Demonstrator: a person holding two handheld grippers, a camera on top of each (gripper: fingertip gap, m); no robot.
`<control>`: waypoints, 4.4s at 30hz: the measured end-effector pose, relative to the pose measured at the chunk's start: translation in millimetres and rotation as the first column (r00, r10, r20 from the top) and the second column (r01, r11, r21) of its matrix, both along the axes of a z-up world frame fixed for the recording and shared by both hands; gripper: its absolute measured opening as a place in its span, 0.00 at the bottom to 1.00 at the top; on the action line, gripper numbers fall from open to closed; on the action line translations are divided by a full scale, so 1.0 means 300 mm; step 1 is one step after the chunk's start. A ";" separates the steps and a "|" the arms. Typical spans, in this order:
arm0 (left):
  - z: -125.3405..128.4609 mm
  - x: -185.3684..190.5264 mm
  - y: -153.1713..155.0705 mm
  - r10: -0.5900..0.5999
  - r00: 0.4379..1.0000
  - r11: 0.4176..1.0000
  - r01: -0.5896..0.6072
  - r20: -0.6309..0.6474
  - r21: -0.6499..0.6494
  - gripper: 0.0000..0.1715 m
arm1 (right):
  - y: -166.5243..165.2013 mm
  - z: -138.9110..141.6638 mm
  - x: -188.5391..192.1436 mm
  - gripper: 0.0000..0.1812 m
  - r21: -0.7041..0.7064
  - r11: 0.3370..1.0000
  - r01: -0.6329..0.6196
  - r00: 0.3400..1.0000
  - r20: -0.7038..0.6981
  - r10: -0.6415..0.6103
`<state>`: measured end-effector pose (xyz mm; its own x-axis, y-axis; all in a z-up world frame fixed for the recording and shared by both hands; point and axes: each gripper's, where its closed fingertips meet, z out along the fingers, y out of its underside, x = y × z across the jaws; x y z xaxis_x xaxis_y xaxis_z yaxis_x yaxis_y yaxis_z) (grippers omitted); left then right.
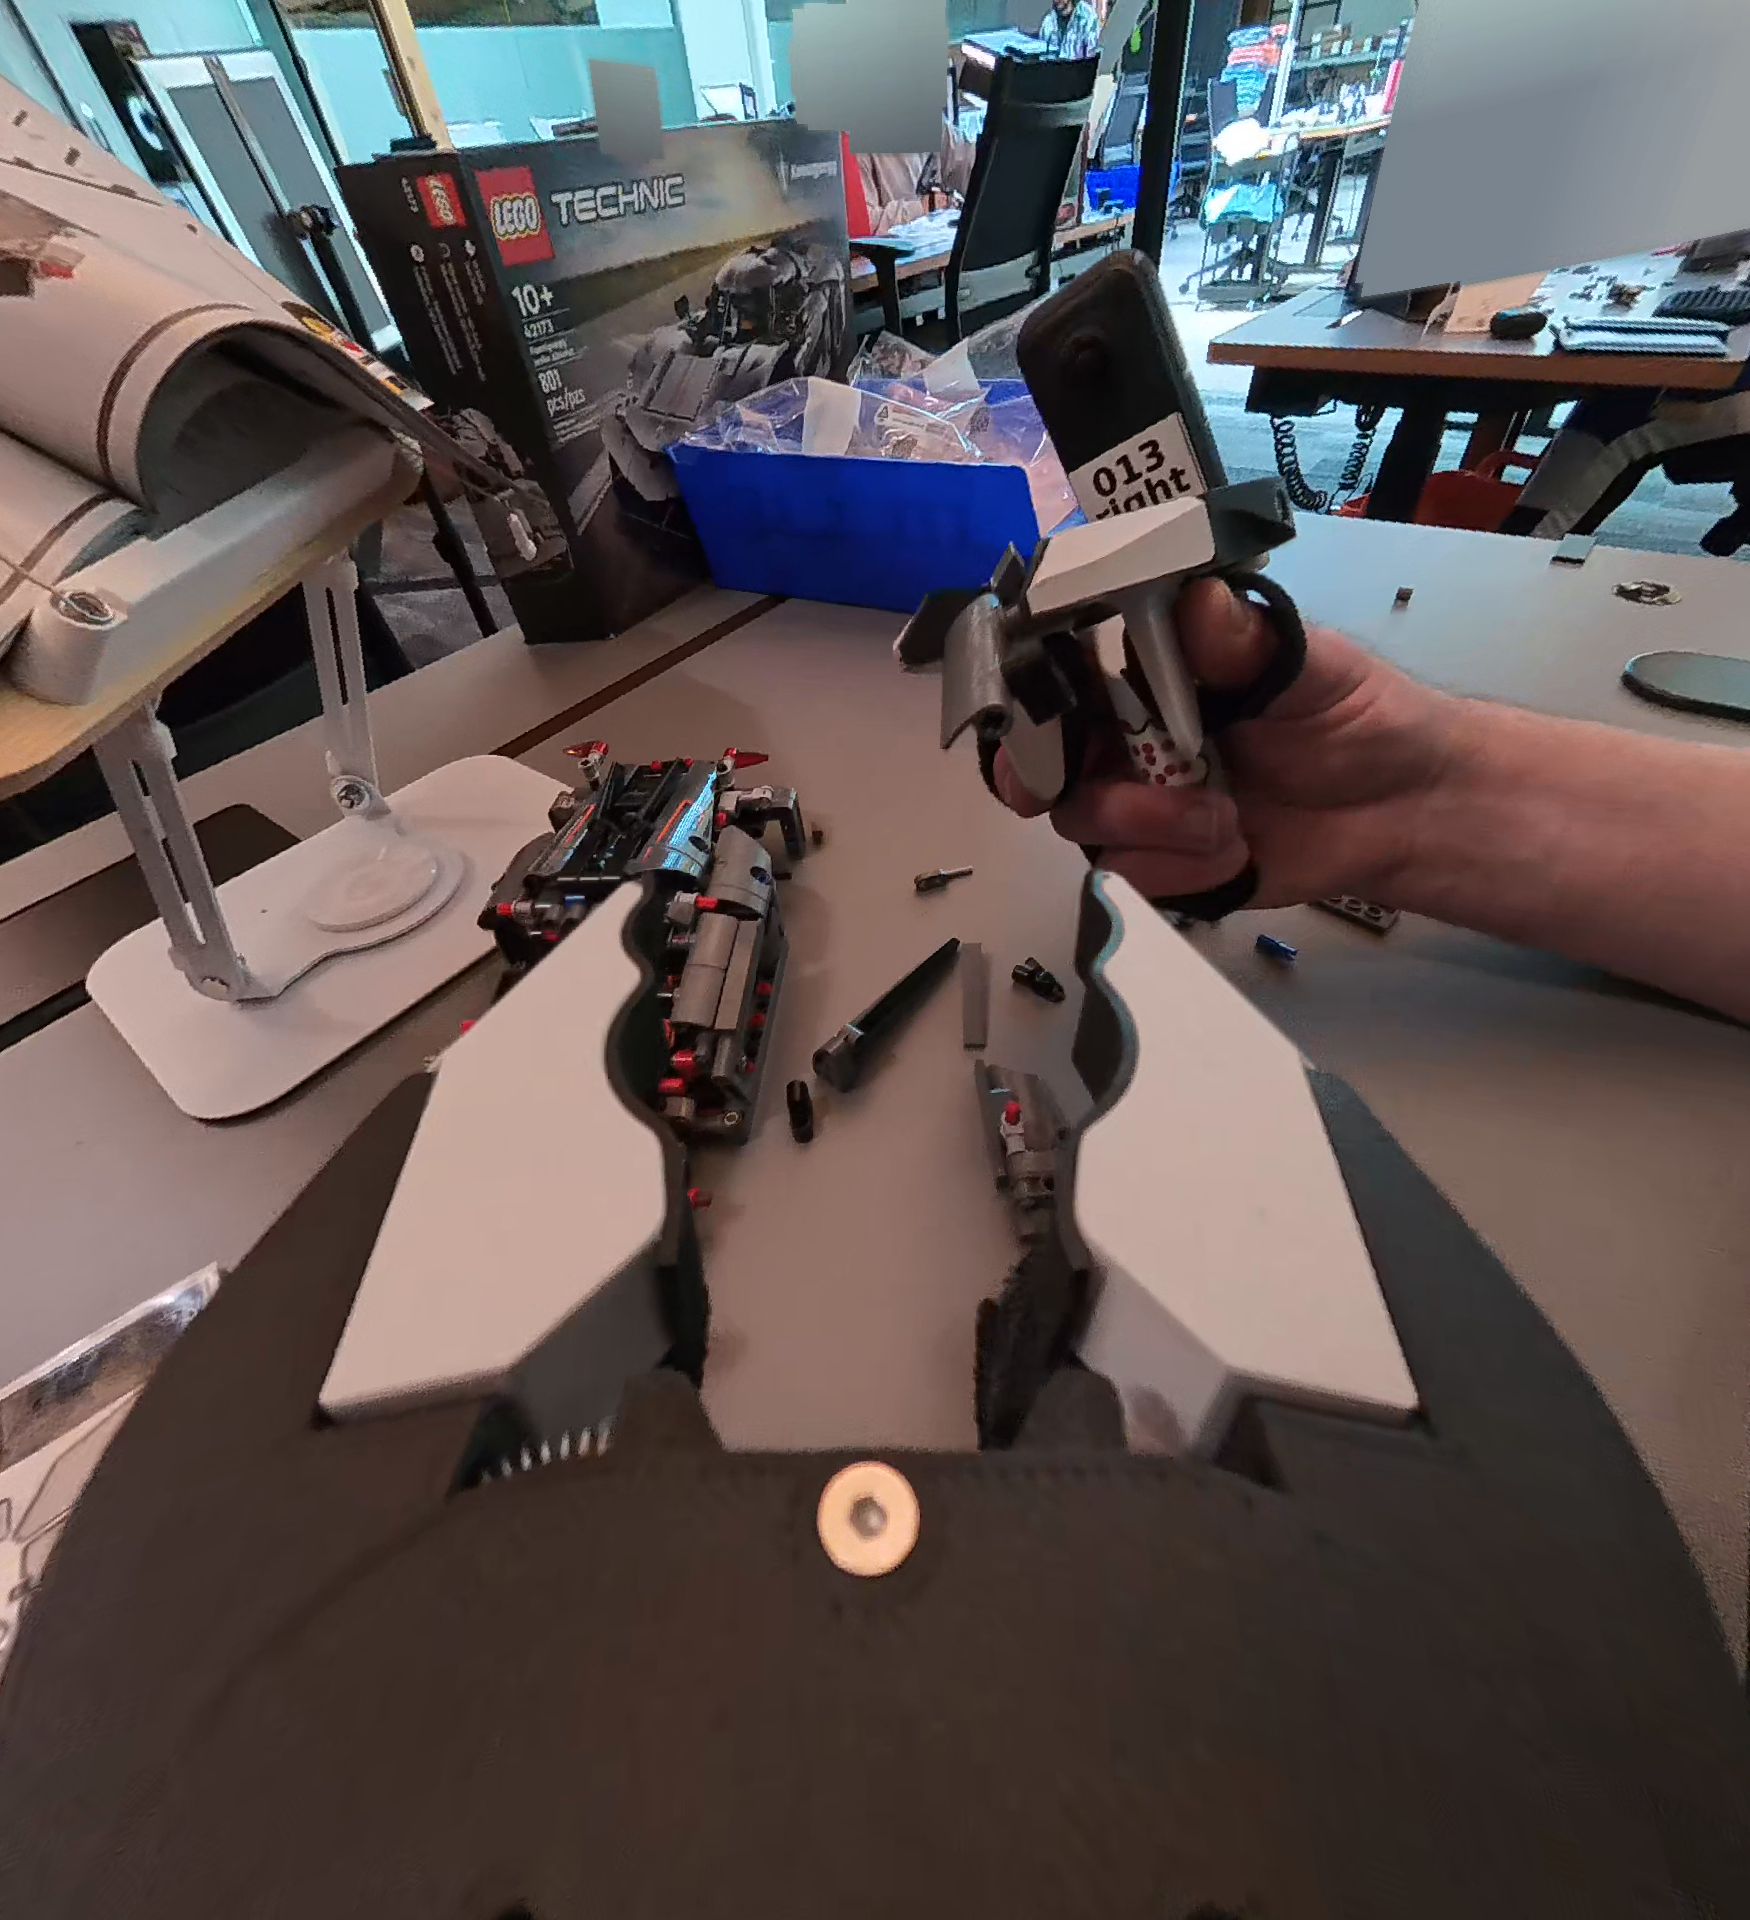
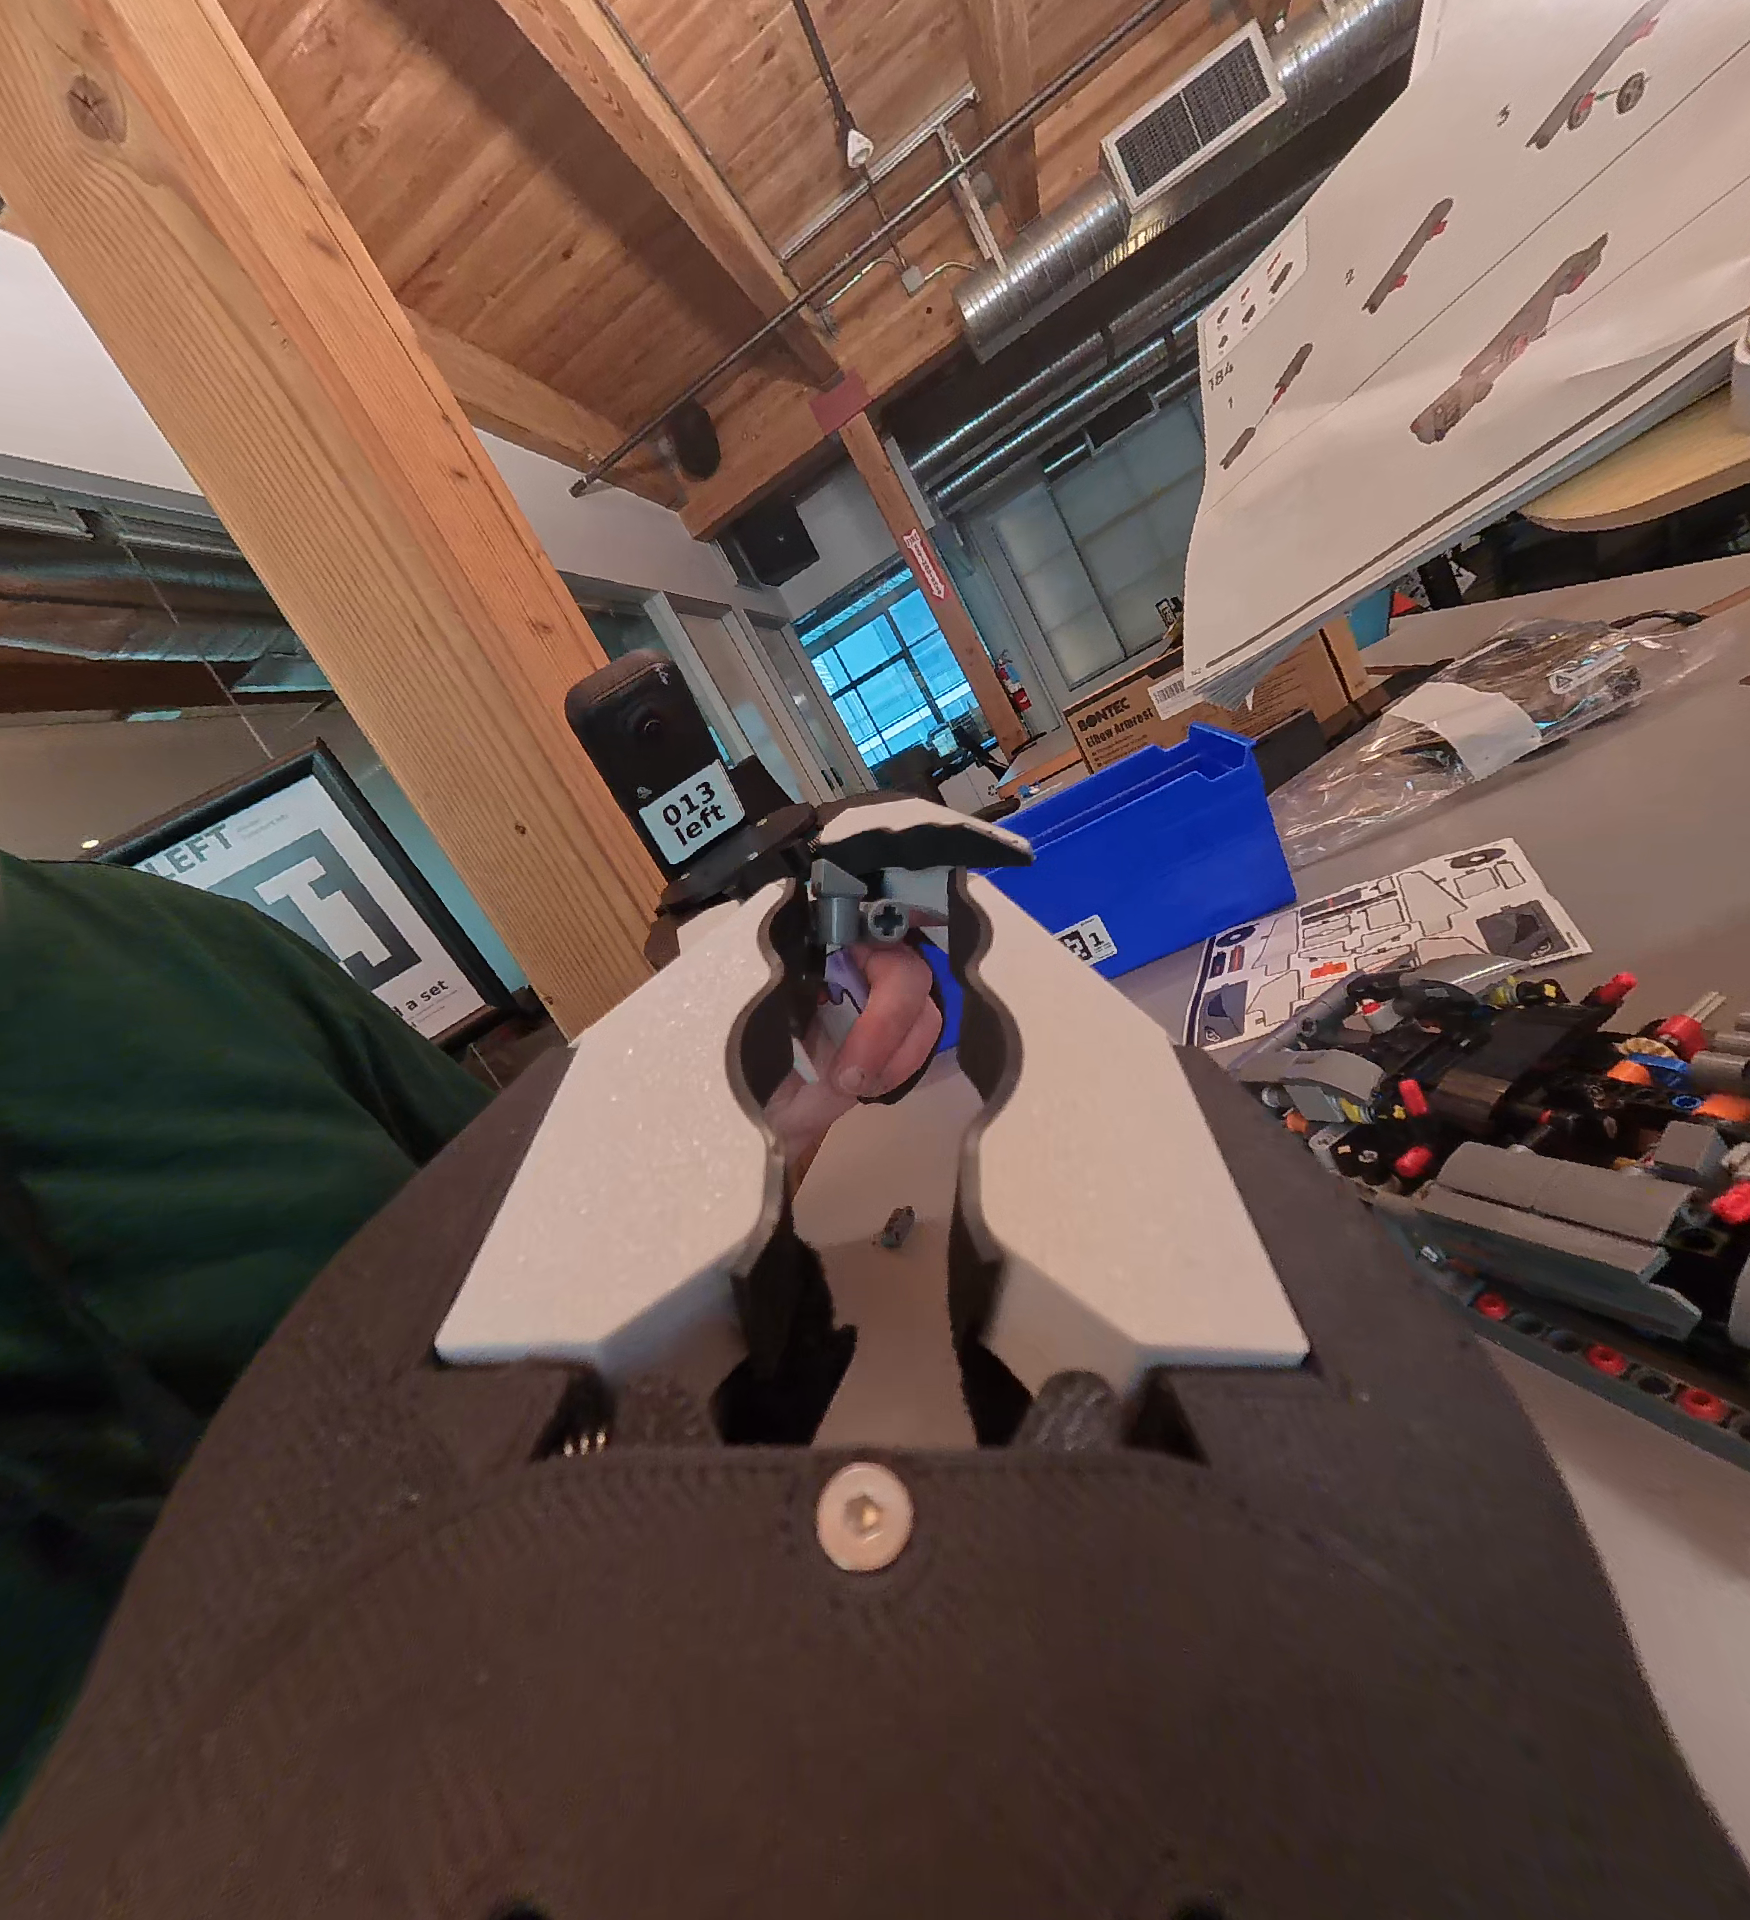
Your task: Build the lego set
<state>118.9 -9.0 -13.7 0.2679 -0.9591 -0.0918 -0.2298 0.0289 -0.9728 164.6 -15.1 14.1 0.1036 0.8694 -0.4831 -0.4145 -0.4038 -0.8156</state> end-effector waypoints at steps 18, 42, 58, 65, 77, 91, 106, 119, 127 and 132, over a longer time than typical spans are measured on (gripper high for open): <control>-0.122 0.004 0.034 -0.015 1.000 0.997 0.016 -0.015 0.076 0.30 | 0.019 -0.025 0.011 0.14 -0.020 1.000 0.010 1.000 0.009 -0.010; -0.147 0.006 0.050 -0.010 1.000 0.999 0.010 -0.005 0.046 0.30 | 0.022 -0.035 0.013 0.14 -0.023 1.000 0.009 1.000 0.015 -0.009; -0.154 0.010 0.052 -0.008 1.000 0.999 0.009 -0.013 0.045 0.31 | 0.020 -0.033 0.016 0.14 -0.018 1.000 0.006 1.000 0.013 -0.006; -0.157 0.011 0.053 -0.008 1.000 0.999 0.009 -0.018 0.045 0.31 | 0.020 -0.033 0.015 0.14 -0.016 1.000 0.005 1.000 0.014 -0.004; -0.165 0.013 0.051 -0.010 1.000 0.999 0.011 -0.027 0.041 0.31 | 0.020 -0.031 0.016 0.14 -0.014 1.000 0.005 1.000 0.013 -0.005; -0.169 0.015 0.048 -0.013 0.999 0.999 0.015 -0.032 0.040 0.31 | 0.020 -0.027 0.023 0.14 -0.010 1.000 0.010 1.000 0.010 -0.010; -0.196 0.009 0.030 -0.046 0.994 0.998 0.050 -0.097 0.032 0.30 | 0.042 0.000 0.116 0.14 0.002 0.996 0.087 0.996 -0.031 -0.087; -0.449 0.050 -0.119 -0.213 0.832 0.975 0.211 -0.513 -0.063 0.33 | 0.042 0.001 0.118 0.14 0.002 0.997 0.083 0.996 -0.034 -0.083; -0.481 0.078 -0.137 -0.183 0.807 0.979 0.204 -0.561 -0.026 0.19 | 0.036 0.008 0.116 0.14 0.008 0.997 0.078 0.996 -0.039 -0.078; -0.483 0.077 -0.135 -0.158 0.805 0.982 0.186 -0.572 -0.010 0.16 | 0.035 0.013 0.121 0.14 0.012 0.997 0.081 0.996 -0.043 -0.081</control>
<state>142.1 -49.6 -158.6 -0.0148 -0.9755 -0.2193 -0.7273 0.1610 -0.6671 200.8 -4.7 18.0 0.1537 0.8654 -0.4769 -0.4799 -0.3565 -0.8016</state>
